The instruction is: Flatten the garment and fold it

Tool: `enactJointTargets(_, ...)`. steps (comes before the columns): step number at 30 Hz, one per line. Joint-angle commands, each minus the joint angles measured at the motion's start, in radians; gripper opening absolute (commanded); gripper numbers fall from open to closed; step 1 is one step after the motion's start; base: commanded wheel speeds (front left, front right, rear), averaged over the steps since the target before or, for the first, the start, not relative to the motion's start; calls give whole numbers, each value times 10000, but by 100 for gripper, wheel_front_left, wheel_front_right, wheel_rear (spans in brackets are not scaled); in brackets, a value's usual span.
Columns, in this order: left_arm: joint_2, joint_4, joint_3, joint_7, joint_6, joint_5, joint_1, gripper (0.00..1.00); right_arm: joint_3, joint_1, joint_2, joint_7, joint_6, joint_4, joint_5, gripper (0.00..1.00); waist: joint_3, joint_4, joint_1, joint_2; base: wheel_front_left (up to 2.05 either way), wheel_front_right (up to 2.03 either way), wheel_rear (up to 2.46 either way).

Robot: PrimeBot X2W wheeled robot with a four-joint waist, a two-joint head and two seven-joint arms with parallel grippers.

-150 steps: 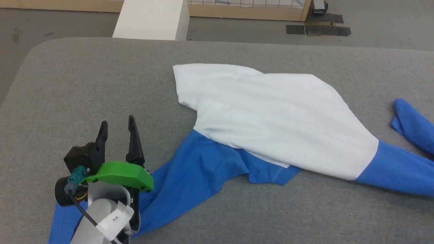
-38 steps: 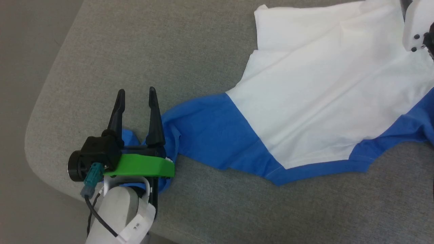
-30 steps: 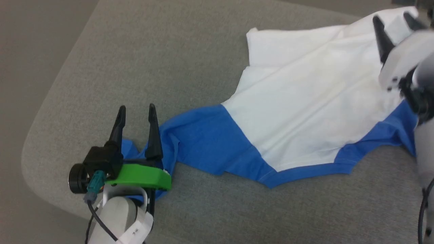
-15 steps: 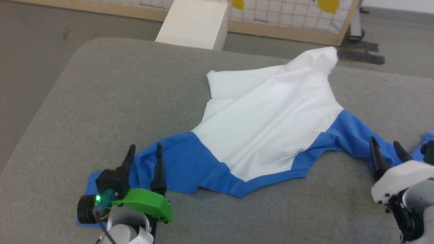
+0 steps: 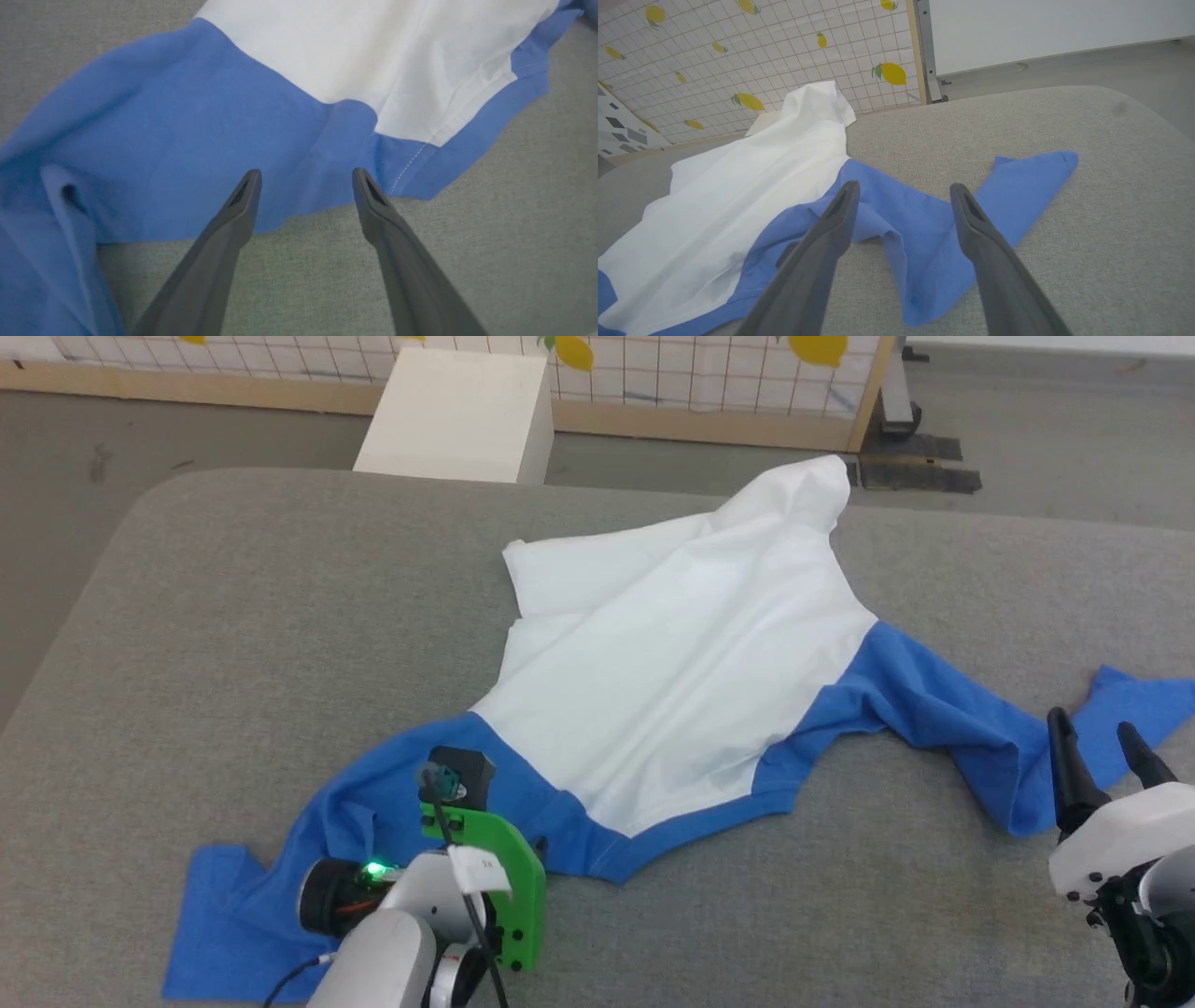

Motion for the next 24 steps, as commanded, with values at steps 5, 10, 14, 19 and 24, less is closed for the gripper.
enactJointTargets(5,163,707,-20,610,164,52,-372,100,89,-189,28,-22,-13,-87,152,100,494,-303,1,-1,0,0,0)
enactJointTargets(10,78,970,60,197,156,-111,-449,0,71,-240,30,-98,-13,-71,161,100,614,-342,1,-1,0,0,0)
enactJointTargets(14,5,1123,-2,-2,-5,-287,-449,0,84,-206,30,-85,-13,-43,115,100,593,-217,1,-1,0,0,0)
enactJointTargets(19,-29,912,-2,-288,-121,-457,-392,0,517,-218,-32,176,-13,-190,-213,100,470,-13,1,-1,0,0,0)
enactJointTargets(24,-19,284,91,-612,28,-517,-115,0,1615,-722,-749,1647,-13,47,-890,100,414,111,1,-1,0,0,0)
